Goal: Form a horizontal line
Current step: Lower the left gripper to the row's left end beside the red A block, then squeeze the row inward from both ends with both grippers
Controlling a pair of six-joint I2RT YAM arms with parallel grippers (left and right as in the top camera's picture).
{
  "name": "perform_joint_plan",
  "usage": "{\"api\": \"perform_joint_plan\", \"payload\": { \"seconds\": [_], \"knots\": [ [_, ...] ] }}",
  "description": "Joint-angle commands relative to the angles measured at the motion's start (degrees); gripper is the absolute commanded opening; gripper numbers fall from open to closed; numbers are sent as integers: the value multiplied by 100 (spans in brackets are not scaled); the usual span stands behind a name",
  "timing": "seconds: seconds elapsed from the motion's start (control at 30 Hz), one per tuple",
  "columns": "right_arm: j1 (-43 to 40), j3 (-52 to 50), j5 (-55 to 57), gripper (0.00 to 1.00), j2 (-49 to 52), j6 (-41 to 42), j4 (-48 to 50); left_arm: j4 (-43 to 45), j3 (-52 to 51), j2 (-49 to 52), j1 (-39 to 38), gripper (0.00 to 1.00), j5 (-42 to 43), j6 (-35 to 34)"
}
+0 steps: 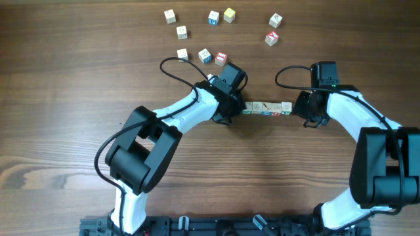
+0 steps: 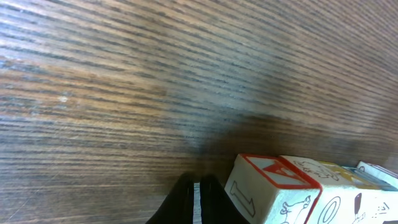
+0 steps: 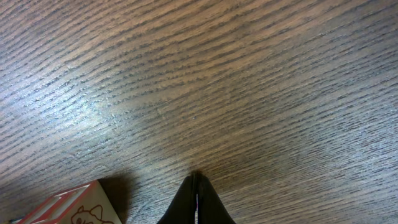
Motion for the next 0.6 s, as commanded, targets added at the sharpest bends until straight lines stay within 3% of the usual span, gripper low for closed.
{"api": "perform_joint_plan", "payload": {
  "seconds": [0.0,0.57],
  "knots": [
    [-15,-94,98,5,98,79,-101,111,-114,173,-50,8,76,-142],
    [-15,-94,98,5,101,76,-105,269,-114,173,-254,9,131,-223]
  ]
}}
